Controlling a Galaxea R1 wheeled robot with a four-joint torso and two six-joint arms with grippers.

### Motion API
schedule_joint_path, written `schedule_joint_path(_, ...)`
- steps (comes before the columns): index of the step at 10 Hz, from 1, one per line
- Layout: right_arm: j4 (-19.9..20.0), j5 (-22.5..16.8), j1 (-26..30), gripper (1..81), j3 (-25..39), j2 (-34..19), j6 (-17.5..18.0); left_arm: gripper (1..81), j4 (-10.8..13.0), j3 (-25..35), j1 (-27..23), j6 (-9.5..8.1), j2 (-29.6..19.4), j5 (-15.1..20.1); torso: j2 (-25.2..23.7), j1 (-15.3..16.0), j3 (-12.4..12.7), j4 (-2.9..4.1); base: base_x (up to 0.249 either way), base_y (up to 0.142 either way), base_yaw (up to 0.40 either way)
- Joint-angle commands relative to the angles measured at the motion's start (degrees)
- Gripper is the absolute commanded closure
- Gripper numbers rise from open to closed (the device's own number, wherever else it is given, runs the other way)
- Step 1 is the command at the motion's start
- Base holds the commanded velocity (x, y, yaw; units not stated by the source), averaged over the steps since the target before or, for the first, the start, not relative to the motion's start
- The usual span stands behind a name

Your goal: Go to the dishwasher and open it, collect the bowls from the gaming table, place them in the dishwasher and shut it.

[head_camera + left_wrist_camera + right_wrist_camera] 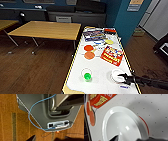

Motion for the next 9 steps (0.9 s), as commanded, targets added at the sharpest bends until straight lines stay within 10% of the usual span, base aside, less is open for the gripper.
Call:
schedule_joint_path(1,1.36,-2.45,6.77,1.0,-2.46,0.25,0.21,1.0,-1.12,0.0,0.25,0.03,-0.32,4.59,0.0,0.0,0.0,0.0,0.0,0.0,0.0)
schedule_joint_path(2,1.27,-2.45,6.59,81.1,-1.87,0.26,0.21,1.0,-1.12,0.0,0.25,0.03,-0.41,4.51,0.0,0.0,0.0,0.0,0.0,0.0,0.0)
schedule_joint_path(5,1.01,-3.59,8.43,81.1,4.56,-5.89,0.73,1.0,-1.04,0.0,0.25,0.03,-0.15,4.42,0.02,0.02,-0.02,0.0,0.0,0.0,0.0)
schedule_joint_path(9,-2.81,-15.97,12.92,81.1,22.07,-28.06,0.82,1.0,-1.04,0.26,0.16,0.03,0.12,4.16,0.02,0.02,-0.02,0.0,0.0,0.0,0.0)
